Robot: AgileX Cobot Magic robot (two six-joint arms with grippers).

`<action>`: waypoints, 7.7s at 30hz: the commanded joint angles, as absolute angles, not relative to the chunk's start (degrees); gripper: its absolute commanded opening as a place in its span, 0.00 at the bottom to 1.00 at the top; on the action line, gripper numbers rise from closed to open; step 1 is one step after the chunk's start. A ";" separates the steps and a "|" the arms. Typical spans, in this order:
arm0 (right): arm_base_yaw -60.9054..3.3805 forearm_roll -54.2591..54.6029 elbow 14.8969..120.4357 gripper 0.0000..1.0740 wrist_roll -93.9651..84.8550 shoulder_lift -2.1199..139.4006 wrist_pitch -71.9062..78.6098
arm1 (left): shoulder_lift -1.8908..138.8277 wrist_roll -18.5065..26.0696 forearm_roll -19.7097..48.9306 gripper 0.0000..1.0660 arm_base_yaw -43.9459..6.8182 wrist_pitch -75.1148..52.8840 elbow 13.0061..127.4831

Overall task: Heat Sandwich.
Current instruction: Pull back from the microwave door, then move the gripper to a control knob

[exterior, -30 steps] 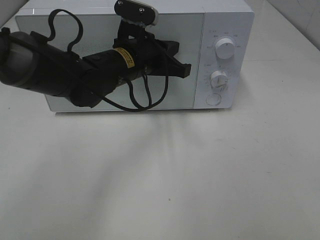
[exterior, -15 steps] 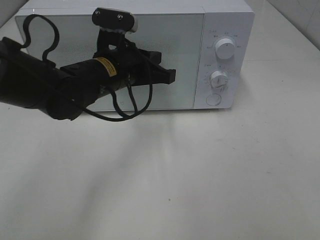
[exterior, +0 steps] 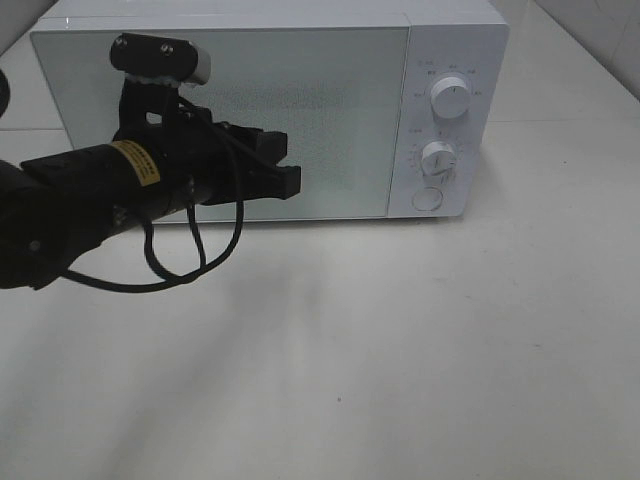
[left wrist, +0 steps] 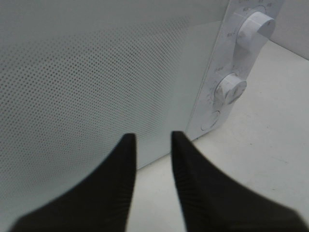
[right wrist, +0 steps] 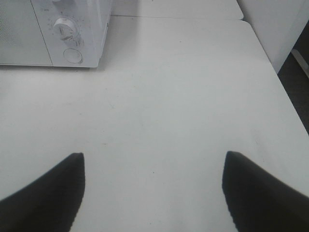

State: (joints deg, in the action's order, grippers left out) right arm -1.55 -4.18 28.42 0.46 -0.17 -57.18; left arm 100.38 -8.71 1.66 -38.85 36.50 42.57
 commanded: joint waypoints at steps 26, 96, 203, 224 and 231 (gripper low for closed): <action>-1.32 -4.07 28.36 0.70 0.57 -1.83 -57.01 | 79.18 -10.89 -4.18 0.92 -38.85 -23.66 45.49; -1.32 -4.07 28.36 0.70 0.69 -1.83 -57.01 | -1.26 -3.32 0.00 0.92 -4.76 -61.36 29.74; -1.32 -4.07 29.74 0.70 3.15 49.68 -1.66 | -1.55 -3.32 0.00 0.92 -4.76 -61.36 29.74; -1.55 -2.18 21.83 0.70 1.26 68.75 32.89 | -1.55 -3.32 0.00 0.92 -4.76 -61.36 29.74; -9.80 10.89 17.07 0.70 -10.83 74.94 49.79 | -1.55 -3.32 0.00 0.92 -4.76 -61.36 29.74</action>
State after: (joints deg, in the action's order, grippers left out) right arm -6.82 6.59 18.11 -5.56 73.51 43.03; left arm -0.23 -3.04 -0.34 -4.93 -62.11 29.74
